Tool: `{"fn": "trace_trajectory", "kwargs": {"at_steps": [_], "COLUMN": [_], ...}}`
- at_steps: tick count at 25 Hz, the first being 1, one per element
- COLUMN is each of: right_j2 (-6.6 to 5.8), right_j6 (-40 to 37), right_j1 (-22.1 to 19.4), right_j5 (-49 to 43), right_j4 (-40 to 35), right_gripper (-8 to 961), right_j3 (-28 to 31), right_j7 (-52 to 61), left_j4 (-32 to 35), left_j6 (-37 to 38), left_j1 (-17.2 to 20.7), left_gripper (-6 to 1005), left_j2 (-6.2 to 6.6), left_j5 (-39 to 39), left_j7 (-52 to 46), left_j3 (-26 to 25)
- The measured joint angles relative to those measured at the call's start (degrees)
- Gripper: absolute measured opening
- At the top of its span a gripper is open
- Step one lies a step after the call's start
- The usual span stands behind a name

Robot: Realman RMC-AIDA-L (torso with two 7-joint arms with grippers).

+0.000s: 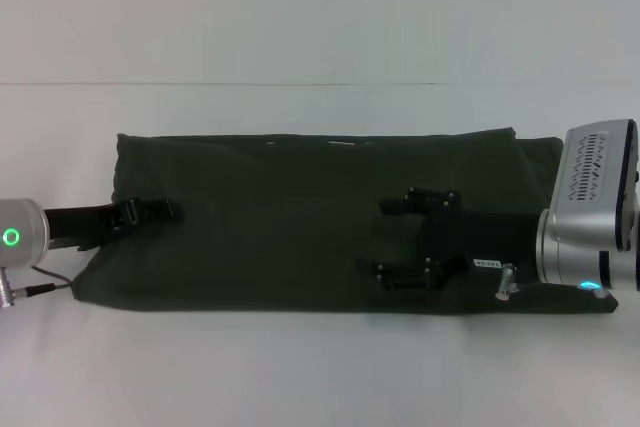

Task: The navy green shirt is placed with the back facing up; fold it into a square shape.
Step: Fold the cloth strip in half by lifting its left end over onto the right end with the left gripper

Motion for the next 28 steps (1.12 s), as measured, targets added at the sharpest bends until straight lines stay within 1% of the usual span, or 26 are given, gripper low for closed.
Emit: {"fn": "trace_trajectory", "kwargs": {"at_steps": [10,13,19,24,26,28], "right_j2": [0.00,0.00,0.00,0.00,0.00,0.00], "right_j6": [-0.2,-0.2,-0.3,-0.8,-1.1,-1.2], "right_j1": [0.0,0.0,0.0,0.0,0.0,0.0], "right_j5": [0.1,0.1,0.1,0.1,0.1,0.1], "right_j4": [0.0,0.0,0.0,0.0,-0.1,-0.1], "right_gripper": [916,915,915,916,916,916], "right_j3": [0.0,0.0,0.0,-0.1,-0.1,-0.1], "right_j7": [0.0,0.0,0.0,0.0,0.0,0.0], "left_j4": [0.4,0.6,1.2,1.2,1.2,1.2], "left_j6": [0.3,0.4,1.6,1.6,1.8,2.5], "left_j1": [0.0,-0.1,-0.1,-0.1,-0.1,0.0], "left_gripper": [565,325,117,109,106,103], "left_j2": [-0.26,-0.27,-0.27,0.11,0.65,1.80], "left_j5": [-0.1,-0.1,-0.1,-0.1,0.1,0.3], "left_j7": [0.7,0.7,2.6,2.6,2.5,2.2], "left_j3": [0.6,0.6,0.6,0.6,0.6,0.5]}}
